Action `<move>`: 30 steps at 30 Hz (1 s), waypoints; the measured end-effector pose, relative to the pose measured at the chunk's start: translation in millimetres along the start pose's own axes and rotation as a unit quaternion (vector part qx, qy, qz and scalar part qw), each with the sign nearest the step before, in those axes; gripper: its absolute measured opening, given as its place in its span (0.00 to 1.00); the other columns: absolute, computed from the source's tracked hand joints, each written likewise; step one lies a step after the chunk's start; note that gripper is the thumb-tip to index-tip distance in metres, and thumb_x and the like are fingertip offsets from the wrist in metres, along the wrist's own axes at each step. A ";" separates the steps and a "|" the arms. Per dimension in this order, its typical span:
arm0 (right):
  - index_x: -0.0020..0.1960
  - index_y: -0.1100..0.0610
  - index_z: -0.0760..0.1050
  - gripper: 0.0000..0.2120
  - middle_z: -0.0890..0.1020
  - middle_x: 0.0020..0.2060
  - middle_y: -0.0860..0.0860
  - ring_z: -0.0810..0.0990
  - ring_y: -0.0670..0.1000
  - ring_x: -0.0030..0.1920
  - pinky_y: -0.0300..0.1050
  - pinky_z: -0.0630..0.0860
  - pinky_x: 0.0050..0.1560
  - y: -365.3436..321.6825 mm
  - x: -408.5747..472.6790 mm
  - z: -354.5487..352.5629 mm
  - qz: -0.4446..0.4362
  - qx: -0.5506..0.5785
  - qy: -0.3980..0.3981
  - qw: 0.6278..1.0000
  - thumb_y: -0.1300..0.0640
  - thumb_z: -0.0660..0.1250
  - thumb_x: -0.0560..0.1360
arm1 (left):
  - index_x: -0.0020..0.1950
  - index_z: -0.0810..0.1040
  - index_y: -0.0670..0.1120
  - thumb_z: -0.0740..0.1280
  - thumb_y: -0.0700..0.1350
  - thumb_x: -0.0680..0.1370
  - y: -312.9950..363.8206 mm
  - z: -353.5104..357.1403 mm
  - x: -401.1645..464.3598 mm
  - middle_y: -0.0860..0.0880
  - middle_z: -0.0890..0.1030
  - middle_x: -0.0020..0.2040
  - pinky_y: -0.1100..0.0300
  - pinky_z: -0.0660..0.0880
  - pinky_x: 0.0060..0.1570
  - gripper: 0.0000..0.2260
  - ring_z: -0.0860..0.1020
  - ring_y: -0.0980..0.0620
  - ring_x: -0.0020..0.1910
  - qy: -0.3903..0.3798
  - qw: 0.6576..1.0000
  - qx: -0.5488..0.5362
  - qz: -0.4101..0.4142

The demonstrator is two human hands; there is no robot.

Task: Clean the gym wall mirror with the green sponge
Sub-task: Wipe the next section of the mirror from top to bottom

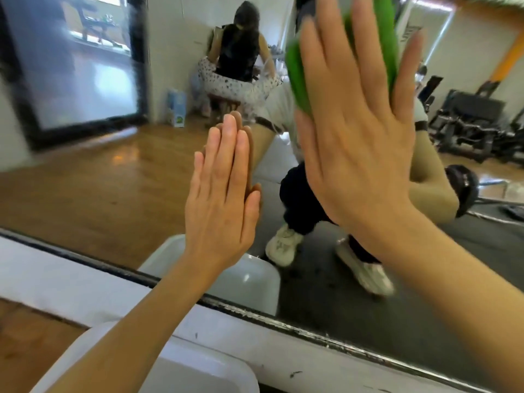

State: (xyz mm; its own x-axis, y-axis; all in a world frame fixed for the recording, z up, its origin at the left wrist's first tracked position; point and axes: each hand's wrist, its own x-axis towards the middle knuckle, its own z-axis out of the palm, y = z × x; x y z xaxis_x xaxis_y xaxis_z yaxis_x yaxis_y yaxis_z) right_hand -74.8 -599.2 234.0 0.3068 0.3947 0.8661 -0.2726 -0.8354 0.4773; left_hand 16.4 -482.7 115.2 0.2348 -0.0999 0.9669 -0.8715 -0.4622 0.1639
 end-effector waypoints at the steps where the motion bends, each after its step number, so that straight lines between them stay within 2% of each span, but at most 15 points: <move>1: 0.78 0.60 0.63 0.22 0.68 0.76 0.58 0.65 0.59 0.76 0.57 0.49 0.77 -5.3 12.5 4.9 0.016 -0.004 0.022 1.000 0.55 0.53 0.86 | 0.79 0.52 0.37 0.53 0.45 0.83 0.2 0.0 -0.2 0.38 0.53 0.79 0.52 0.44 0.80 0.26 0.43 0.53 0.81 0.002 1.000 -0.001 -0.001; 3: 0.79 0.60 0.62 0.23 0.67 0.76 0.57 0.64 0.58 0.76 0.58 0.48 0.77 -17.2 0.6 8.8 -0.012 -0.004 0.010 1.000 0.55 0.54 0.86 | 0.79 0.52 0.37 0.53 0.45 0.83 0.7 0.6 0.2 0.38 0.53 0.79 0.52 0.44 0.80 0.26 0.43 0.53 0.81 0.003 1.000 -0.011 -0.002; 6: 0.82 0.60 0.51 0.31 0.53 0.81 0.56 0.49 0.56 0.81 0.58 0.37 0.79 -34.0 -98.6 -3.8 -0.122 -0.016 -0.132 0.984 0.58 0.58 0.82 | 0.79 0.53 0.36 0.53 0.44 0.83 0.1 -1.1 -1.3 0.38 0.53 0.79 0.52 0.44 0.80 0.26 0.42 0.54 0.81 -0.002 1.000 -0.015 0.006; 9: 0.82 0.60 0.44 0.40 0.42 0.82 0.56 0.40 0.54 0.81 0.54 0.35 0.79 -26.3 -181.2 -22.4 -0.229 -0.048 -0.232 0.944 0.56 0.58 0.76 | 0.79 0.52 0.37 0.53 0.44 0.83 -1.9 -6.7 -6.3 0.39 0.52 0.79 0.52 0.43 0.80 0.26 0.42 0.53 0.81 -0.025 0.999 -0.021 0.021; 11: 0.82 0.60 0.43 0.41 0.41 0.82 0.54 0.40 0.52 0.81 0.51 0.36 0.79 -12.9 -179.9 -27.4 -0.254 -0.040 -0.226 0.939 0.56 0.59 0.75 | 0.80 0.52 0.37 0.53 0.44 0.84 -0.6 -10.2 -6.9 0.39 0.52 0.80 0.52 0.43 0.80 0.26 0.42 0.52 0.81 -0.034 0.999 -0.026 0.017; 13: 0.82 0.59 0.46 0.38 0.44 0.82 0.54 0.41 0.52 0.81 0.52 0.36 0.79 5.6 -143.6 -28.0 -0.195 -0.032 -0.159 0.967 0.57 0.61 0.78 | 0.80 0.53 0.36 0.53 0.44 0.84 5.6 -10.4 -8.6 0.41 0.52 0.80 0.52 0.42 0.80 0.26 0.42 0.53 0.81 -0.046 0.998 -0.027 0.026; 15: 0.81 0.60 0.50 0.31 0.54 0.81 0.57 0.45 0.54 0.81 0.52 0.35 0.79 26.2 -96.0 -27.3 -0.082 -0.009 -0.097 0.992 0.56 0.59 0.83 | 0.79 0.53 0.36 0.53 0.43 0.83 17.0 -6.7 -11.6 0.46 0.51 0.80 0.53 0.41 0.80 0.26 0.41 0.53 0.81 -0.055 0.997 -0.027 0.049; 17: 0.80 0.62 0.54 0.26 0.63 0.77 0.61 0.51 0.58 0.80 0.52 0.34 0.77 38.5 -69.3 -25.8 -0.016 0.008 -0.059 0.998 0.55 0.55 0.86 | 0.79 0.53 0.37 0.53 0.43 0.83 29.0 -1.6 -14.3 0.49 0.50 0.80 0.53 0.41 0.80 0.25 0.40 0.54 0.81 -0.061 0.996 -0.038 0.060; 18: 0.79 0.63 0.54 0.25 0.63 0.77 0.61 0.52 0.59 0.79 0.53 0.34 0.77 37.8 -68.6 -25.8 0.000 0.013 -0.048 0.999 0.54 0.54 0.86 | 0.80 0.51 0.38 0.52 0.43 0.83 33.9 1.4 -15.6 0.49 0.48 0.81 0.53 0.40 0.80 0.26 0.40 0.54 0.81 -0.064 0.995 -0.047 0.063; 19: 0.80 0.62 0.52 0.26 0.61 0.78 0.60 0.50 0.58 0.80 0.53 0.34 0.78 33.4 -78.9 -24.7 0.004 0.013 -0.051 0.999 0.54 0.53 0.86 | 0.81 0.49 0.40 0.52 0.43 0.84 37.6 4.0 -16.9 0.49 0.43 0.82 0.53 0.40 0.80 0.27 0.40 0.54 0.81 -0.070 0.994 -0.056 0.069; 21: 0.82 0.60 0.46 0.31 0.51 0.81 0.55 0.42 0.54 0.81 0.56 0.35 0.79 14.6 -128.3 -25.5 -0.012 -0.001 -0.102 0.995 0.54 0.56 0.85 | 0.83 0.42 0.46 0.51 0.43 0.84 41.5 7.9 -20.4 0.53 0.37 0.82 0.52 0.41 0.80 0.29 0.40 0.53 0.81 -0.081 0.990 -0.067 0.091; 23: 0.82 0.58 0.44 0.39 0.43 0.82 0.54 0.41 0.53 0.81 0.56 0.38 0.79 1.3 -193.3 -33.5 -0.058 -0.020 -0.175 0.983 0.55 0.63 0.80 | 0.82 0.39 0.48 0.52 0.41 0.84 44.0 10.9 -27.1 0.55 0.37 0.82 0.52 0.41 0.80 0.31 0.41 0.53 0.82 -0.096 0.986 -0.064 0.117; 25: 0.83 0.58 0.43 0.42 0.42 0.82 0.52 0.42 0.52 0.81 0.54 0.39 0.80 1.0 -228.0 -44.2 -0.101 -0.013 -0.224 0.969 0.54 0.64 0.77 | 0.83 0.39 0.47 0.53 0.39 0.82 49.0 13.0 -34.3 0.54 0.37 0.82 0.52 0.41 0.80 0.33 0.41 0.53 0.82 -0.102 0.983 -0.054 0.141; 27: 0.83 0.57 0.43 0.39 0.42 0.82 0.52 0.43 0.51 0.81 0.53 0.39 0.80 15.8 -220.3 -49.0 -0.116 -0.002 -0.204 0.972 0.54 0.62 0.79 | 0.83 0.40 0.46 0.54 0.38 0.82 58.6 15.6 -36.8 0.53 0.37 0.82 0.52 0.41 0.80 0.34 0.41 0.52 0.82 -0.104 0.980 -0.059 0.159; 30: 0.82 0.56 0.48 0.30 0.48 0.82 0.53 0.43 0.53 0.81 0.54 0.37 0.79 53.8 -158.6 -49.8 0.002 0.008 -0.101 0.995 0.54 0.58 0.85 | 0.83 0.40 0.46 0.54 0.39 0.83 78.2 22.9 -28.0 0.52 0.39 0.83 0.51 0.43 0.80 0.32 0.42 0.52 0.82 -0.099 0.979 -0.075 0.162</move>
State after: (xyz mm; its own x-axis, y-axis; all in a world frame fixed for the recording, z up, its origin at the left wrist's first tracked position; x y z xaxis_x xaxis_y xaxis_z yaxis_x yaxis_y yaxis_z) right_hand -183.5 -687.6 129.7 0.4830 0.3073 0.8199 -0.2602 -0.8437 0.4695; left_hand -48.4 -536.2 96.5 0.0022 -0.3954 0.9185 -0.9641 -0.2446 -0.1029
